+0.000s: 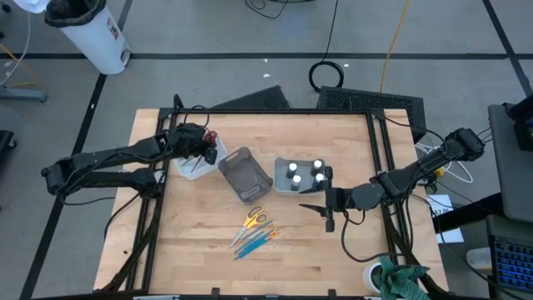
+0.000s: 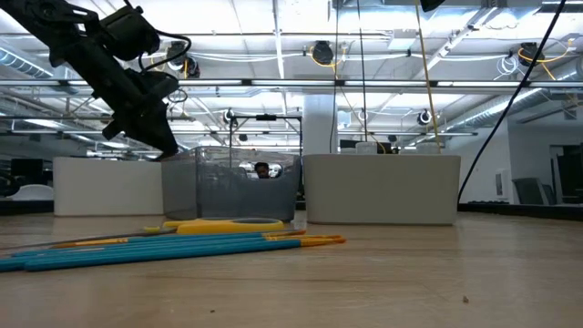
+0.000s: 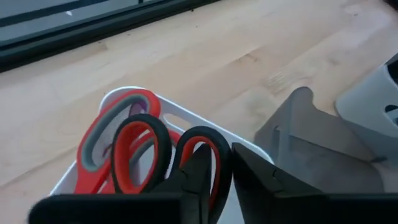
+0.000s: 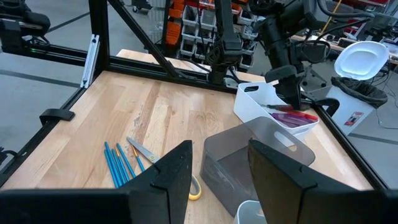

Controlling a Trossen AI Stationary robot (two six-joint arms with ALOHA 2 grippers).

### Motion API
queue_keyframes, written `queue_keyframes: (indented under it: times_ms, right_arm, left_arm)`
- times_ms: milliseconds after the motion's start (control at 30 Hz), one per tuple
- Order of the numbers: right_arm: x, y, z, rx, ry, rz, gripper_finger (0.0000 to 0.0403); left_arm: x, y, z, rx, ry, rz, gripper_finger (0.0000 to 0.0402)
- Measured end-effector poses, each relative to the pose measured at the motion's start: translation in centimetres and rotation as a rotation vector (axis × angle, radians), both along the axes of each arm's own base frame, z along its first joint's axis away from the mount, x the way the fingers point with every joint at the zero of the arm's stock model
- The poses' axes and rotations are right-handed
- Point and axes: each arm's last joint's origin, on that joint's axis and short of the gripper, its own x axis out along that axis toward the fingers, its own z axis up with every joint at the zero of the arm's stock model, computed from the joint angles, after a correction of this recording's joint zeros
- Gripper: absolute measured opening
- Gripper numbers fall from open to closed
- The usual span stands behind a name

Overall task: Pick & Place Paint Supplies
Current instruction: Put the black scissors into the white bin, then adjust the white bin

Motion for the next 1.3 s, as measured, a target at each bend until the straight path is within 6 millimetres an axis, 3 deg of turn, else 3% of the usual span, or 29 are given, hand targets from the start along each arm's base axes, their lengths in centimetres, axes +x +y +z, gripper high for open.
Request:
queue_keyframes:
  times_ms: [300,433,567,667,867,1033,1200,1300]
  right_arm:
    - [0.0,0.0,0.0,0.000,0.000,0.000,0.0146]
    - [0.0,0.0,0.0,0.000,0.000,0.000,0.0146]
    - [0.0,0.0,0.0,0.000,0.000,0.000,0.0146]
    - [0.0,0.0,0.0,-0.001,0.002,0.000,0.0146]
    - [0.0,0.0,0.0,0.016,0.003,-0.004,0.0146]
    - [0.0,0.0,0.0,0.017,0.002,-0.005,0.0146]
    - [0.0,0.0,0.0,0.019,-0.001,-0.005,0.0146]
    - [0.0,0.0,0.0,0.020,-0.003,-0.005,0.0146]
  left_arm:
    - [0.0,-0.1,0.4,0.061,0.022,-0.045,0.0175]
    - [-0.2,-0.3,3.3,0.122,0.017,-0.088,0.0204]
    - [-1.3,-1.3,5.7,0.074,0.095,-0.105,0.0206]
    - [-2.2,-2.5,6.0,-0.077,0.158,-0.108,0.0196]
    - [-3.3,-5.9,4.1,-0.358,0.401,-0.254,0.0154]
    - [-4.4,-7.7,3.3,-0.477,0.550,-0.045,0.0093]
    - [-5.0,-8.4,3.1,-0.470,0.596,0.168,0.0016]
    - [-4.9,-8.5,2.7,-0.451,0.590,0.264,0.0009]
